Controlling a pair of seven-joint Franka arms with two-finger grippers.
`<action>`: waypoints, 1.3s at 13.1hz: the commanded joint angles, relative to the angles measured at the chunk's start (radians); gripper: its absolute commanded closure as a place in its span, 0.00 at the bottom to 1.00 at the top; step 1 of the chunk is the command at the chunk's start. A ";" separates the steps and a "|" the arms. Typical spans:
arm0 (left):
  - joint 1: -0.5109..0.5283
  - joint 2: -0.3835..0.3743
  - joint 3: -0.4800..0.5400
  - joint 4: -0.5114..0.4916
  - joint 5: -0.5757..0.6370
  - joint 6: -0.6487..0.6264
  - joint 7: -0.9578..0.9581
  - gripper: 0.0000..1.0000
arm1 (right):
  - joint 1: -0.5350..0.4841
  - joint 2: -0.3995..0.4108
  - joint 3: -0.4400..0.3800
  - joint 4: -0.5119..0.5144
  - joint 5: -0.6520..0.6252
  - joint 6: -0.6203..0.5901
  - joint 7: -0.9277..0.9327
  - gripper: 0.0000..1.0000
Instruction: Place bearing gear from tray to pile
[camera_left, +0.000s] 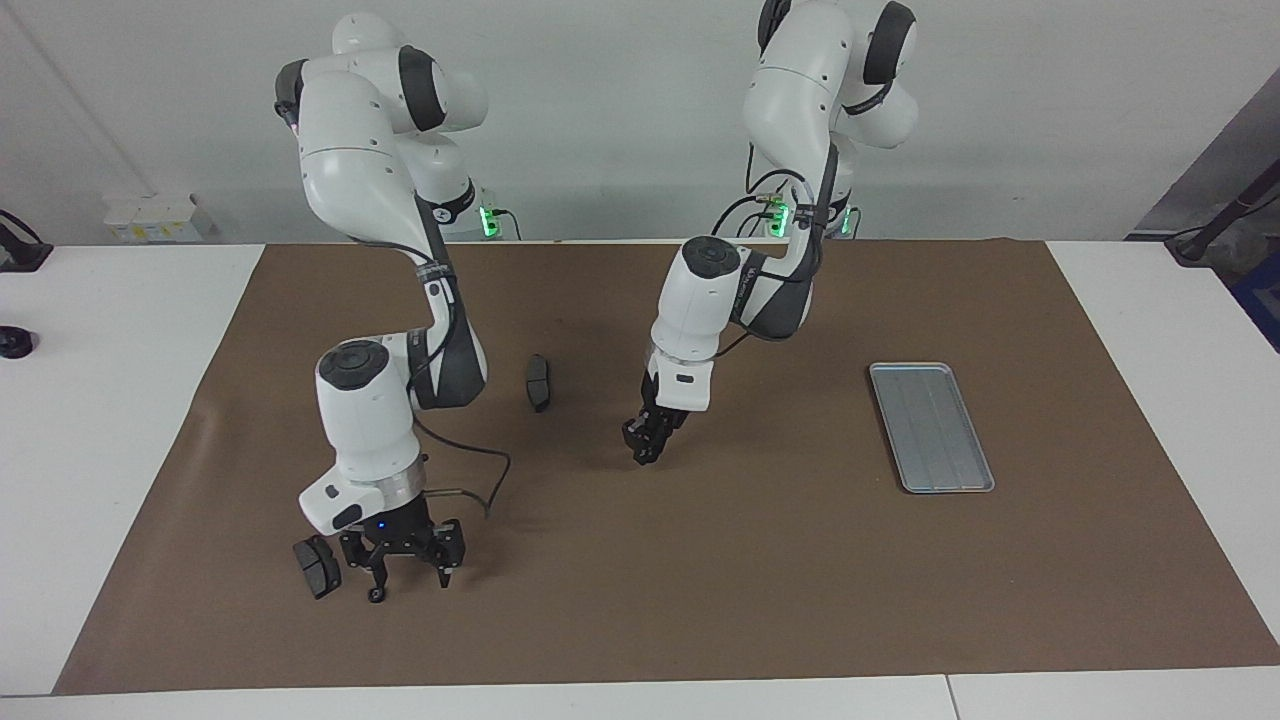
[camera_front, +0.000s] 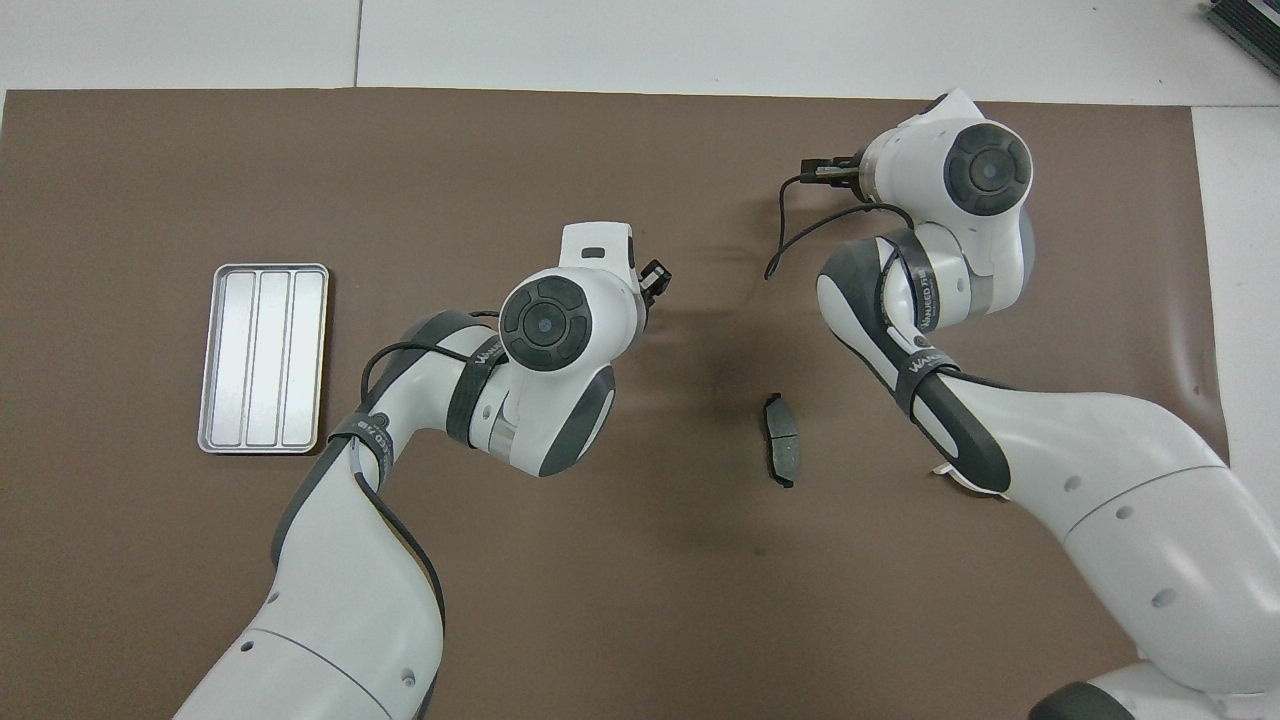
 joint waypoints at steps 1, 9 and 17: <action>-0.007 -0.011 0.003 -0.025 -0.018 0.013 -0.011 0.15 | 0.009 0.018 0.002 0.025 0.017 0.011 0.006 0.12; 0.152 -0.263 0.071 0.010 -0.004 -0.446 0.205 0.00 | 0.206 0.003 0.002 0.012 0.019 -0.004 0.079 0.13; 0.433 -0.358 0.077 0.021 0.070 -0.723 1.162 0.00 | 0.401 -0.107 -0.010 -0.232 -0.030 -0.004 0.156 0.20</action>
